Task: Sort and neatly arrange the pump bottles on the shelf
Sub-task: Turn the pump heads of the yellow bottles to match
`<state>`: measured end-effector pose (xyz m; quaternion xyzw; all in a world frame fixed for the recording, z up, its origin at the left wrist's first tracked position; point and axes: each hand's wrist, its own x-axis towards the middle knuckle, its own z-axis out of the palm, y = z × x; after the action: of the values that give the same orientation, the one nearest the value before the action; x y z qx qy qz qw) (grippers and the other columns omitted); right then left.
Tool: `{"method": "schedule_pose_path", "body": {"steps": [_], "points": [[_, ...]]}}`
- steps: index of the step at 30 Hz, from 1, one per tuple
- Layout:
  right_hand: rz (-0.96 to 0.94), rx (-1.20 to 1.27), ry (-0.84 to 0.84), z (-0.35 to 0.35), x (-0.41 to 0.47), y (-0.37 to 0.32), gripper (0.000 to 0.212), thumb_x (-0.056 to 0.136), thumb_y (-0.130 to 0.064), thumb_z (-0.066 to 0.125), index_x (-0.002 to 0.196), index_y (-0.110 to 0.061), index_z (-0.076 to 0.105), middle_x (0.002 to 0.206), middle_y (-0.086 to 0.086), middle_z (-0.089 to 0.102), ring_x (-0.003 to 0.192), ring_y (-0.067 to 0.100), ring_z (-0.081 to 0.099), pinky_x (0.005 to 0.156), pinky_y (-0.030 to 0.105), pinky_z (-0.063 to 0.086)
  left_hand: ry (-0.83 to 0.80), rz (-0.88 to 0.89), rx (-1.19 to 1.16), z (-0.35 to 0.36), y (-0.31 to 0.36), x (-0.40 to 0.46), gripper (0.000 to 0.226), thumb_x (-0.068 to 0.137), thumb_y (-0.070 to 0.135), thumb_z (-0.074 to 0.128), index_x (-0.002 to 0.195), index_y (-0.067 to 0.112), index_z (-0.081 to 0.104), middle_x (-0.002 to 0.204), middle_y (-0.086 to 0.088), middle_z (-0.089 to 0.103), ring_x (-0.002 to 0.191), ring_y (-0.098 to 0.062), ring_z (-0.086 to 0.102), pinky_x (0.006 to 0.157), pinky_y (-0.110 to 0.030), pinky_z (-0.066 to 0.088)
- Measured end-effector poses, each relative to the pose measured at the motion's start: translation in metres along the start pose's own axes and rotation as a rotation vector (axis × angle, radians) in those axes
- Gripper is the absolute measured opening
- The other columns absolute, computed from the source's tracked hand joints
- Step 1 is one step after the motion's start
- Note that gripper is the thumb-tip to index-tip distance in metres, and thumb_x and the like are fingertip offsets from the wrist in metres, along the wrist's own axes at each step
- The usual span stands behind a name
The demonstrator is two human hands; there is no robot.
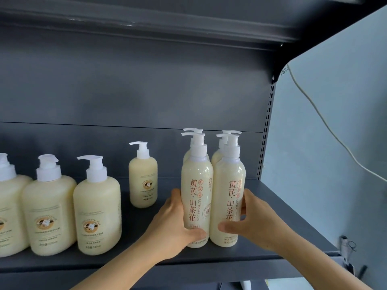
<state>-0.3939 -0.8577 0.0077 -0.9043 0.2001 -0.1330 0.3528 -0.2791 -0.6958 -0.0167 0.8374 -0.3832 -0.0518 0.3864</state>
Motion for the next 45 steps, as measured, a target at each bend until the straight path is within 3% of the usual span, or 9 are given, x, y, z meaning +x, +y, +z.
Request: {"method": "schedule_pose_path", "body": {"steps": [3,5,7,13,19,26,32,36,45], "points": [[-0.011,-0.072,-0.015,-0.027,0.001,-0.001,0.062,0.069,-0.032,0.081,0.119,-0.029,0.043,0.109,-0.017,0.058,0.104,0.003,0.057,0.088,0.026,0.051,-0.037,-0.006,-0.007,-0.017,0.005,0.002,0.086,0.061,0.041,0.084,0.126,0.035,0.027,0.126,0.016,0.047,0.112,-0.002,0.051,0.094,-0.024,0.046],[-0.032,-0.079,0.109,-0.052,0.002,-0.010,0.060,0.075,-0.022,0.077,0.126,-0.023,0.045,0.107,-0.012,0.057,0.103,0.008,0.058,0.087,0.030,0.052,-0.011,-0.003,0.008,-0.037,0.013,0.003,0.094,0.059,0.040,0.085,0.132,0.035,0.026,0.127,0.015,0.048,0.113,-0.004,0.052,0.098,-0.030,0.047],[-0.069,-0.063,0.231,-0.074,0.007,-0.025,0.048,0.080,-0.016,0.070,0.124,-0.019,0.050,0.107,-0.006,0.058,0.101,0.013,0.059,0.081,0.030,0.050,0.033,0.015,0.064,-0.059,0.022,0.006,0.094,0.063,0.036,0.084,0.136,0.034,0.025,0.131,0.011,0.045,0.115,-0.007,0.050,0.098,-0.026,0.044],[-0.226,-0.128,0.409,-0.109,0.038,-0.071,0.023,0.086,-0.013,0.062,0.109,-0.016,0.064,0.101,-0.001,0.062,0.100,0.019,0.058,0.083,0.026,0.042,0.170,0.094,0.363,-0.119,0.050,0.026,0.069,0.078,0.019,0.071,0.135,0.030,0.033,0.135,0.007,0.043,0.119,-0.011,0.046,0.095,-0.026,0.040],[-0.247,-0.251,0.239,-0.118,0.067,-0.100,0.016,0.086,-0.012,0.062,0.098,-0.018,0.071,0.093,-0.005,0.069,0.096,0.016,0.063,0.082,0.025,0.047,0.106,0.096,0.391,-0.138,0.068,0.061,0.057,0.082,0.015,0.069,0.131,0.030,0.042,0.128,0.007,0.050,0.114,-0.013,0.050,0.095,-0.029,0.044],[-0.209,-0.378,0.051,-0.117,0.086,-0.114,0.015,0.085,-0.018,0.063,0.096,-0.017,0.074,0.099,0.004,0.072,0.097,0.022,0.064,0.090,0.035,0.050,-0.038,0.147,0.300,-0.142,0.078,0.091,0.037,0.083,0.012,0.069,0.111,0.033,0.057,0.114,0.008,0.060,0.104,-0.014,0.061,0.093,-0.041,0.051],[-0.212,-0.415,0.026,-0.118,0.093,-0.113,0.012,0.083,-0.018,0.065,0.088,-0.013,0.075,0.089,0.014,0.073,0.077,0.017,0.061,0.082,0.032,0.051,-0.105,0.208,0.228,-0.139,0.082,0.100,0.026,0.085,0.013,0.068,0.108,0.026,0.066,0.105,0.009,0.069,0.100,-0.011,0.065,0.095,-0.039,0.051],[-0.210,-0.427,0.026,-0.118,0.094,-0.113,0.013,0.084,-0.020,0.064,0.086,-0.013,0.075,0.077,0.009,0.069,0.069,0.015,0.057,0.066,0.025,0.046,-0.111,0.246,0.170,-0.139,0.086,0.102,0.017,0.087,0.018,0.066,0.101,0.025,0.070,0.100,0.010,0.072,0.098,-0.008,0.066,0.097,-0.036,0.050],[-0.169,-0.412,0.025,-0.119,0.092,-0.116,0.014,0.084,-0.018,0.063,0.074,-0.014,0.071,0.053,-0.006,0.055,0.055,0.012,0.047,0.053,0.020,0.037,-0.038,0.247,0.163,-0.136,0.089,0.108,0.009,0.086,0.022,0.068,0.090,0.026,0.075,0.084,0.011,0.074,0.088,-0.008,0.068,0.086,-0.027,0.048]]}}
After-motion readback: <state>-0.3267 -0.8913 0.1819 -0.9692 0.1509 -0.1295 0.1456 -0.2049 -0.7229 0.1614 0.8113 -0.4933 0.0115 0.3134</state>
